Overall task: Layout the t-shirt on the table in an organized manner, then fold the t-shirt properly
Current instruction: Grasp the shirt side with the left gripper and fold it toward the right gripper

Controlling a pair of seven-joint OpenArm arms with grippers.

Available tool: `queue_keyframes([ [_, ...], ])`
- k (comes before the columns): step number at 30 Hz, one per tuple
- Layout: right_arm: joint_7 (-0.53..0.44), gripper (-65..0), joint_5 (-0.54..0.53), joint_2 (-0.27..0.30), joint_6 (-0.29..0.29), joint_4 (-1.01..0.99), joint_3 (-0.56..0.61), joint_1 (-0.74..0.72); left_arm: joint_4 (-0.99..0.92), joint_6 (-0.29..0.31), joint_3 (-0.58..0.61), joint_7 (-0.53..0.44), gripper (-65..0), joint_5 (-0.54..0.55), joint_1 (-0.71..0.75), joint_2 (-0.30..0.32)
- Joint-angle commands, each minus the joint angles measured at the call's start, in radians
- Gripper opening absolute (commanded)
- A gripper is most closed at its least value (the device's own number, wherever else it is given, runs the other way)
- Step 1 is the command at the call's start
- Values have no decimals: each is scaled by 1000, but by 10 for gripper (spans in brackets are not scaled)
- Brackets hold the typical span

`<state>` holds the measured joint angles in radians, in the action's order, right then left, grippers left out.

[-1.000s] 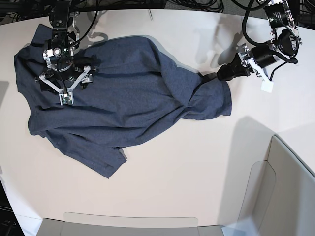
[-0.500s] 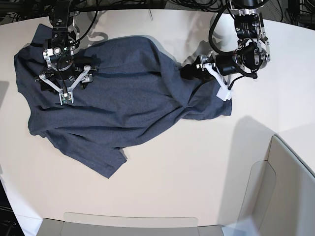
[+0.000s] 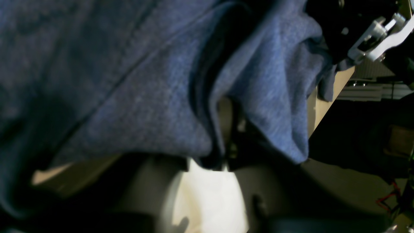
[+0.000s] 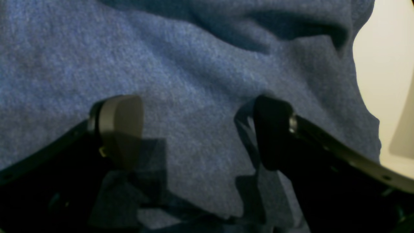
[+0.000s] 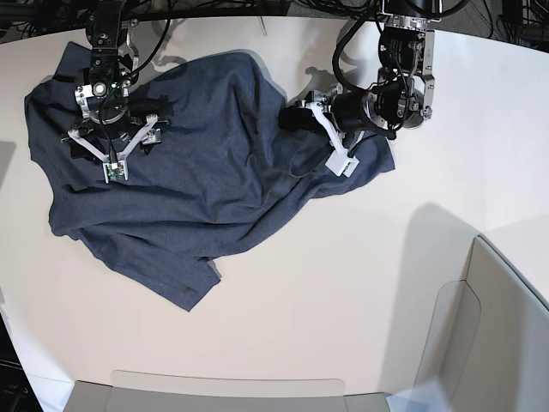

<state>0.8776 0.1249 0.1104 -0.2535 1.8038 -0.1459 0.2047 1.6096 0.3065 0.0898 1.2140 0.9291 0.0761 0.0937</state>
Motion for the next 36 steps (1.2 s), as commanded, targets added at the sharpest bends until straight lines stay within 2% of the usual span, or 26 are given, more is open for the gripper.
queue_keyframes([
  [1, -4, -130, 2, 5, 3, 12, -2, -3, 19, 6, 1, -12, -628, 26, -45, 1],
  [12, -4, -130, 3, 5, 3, 12, -2, 3, 16, 6, 1, 132, -631, 21, -287, -1],
  [15, -4, -130, 3, 5, 3, 12, -2, 3, -1, 6, 3, 178, -631, 17, -352, -51],
  [20, -2, -130, 5, 5, 3, 12, -2, 3, -114, 6, 44, 182, -630, 17, -442, -119],
  [22, -1, -130, 5, 5, 3, 12, -2, 3, -162, 6, 106, 175, -630, 17, -470, -134],
  [24, 1, -130, 5, 5, 3, 12, -2, 3, -206, 6, 189, 128, -630, 17, -491, -145],
  [36, -2, -130, 5, 5, 3, 14, -2, 31, -434, 6, 809, -171, -629, 15, -718, -205],
])
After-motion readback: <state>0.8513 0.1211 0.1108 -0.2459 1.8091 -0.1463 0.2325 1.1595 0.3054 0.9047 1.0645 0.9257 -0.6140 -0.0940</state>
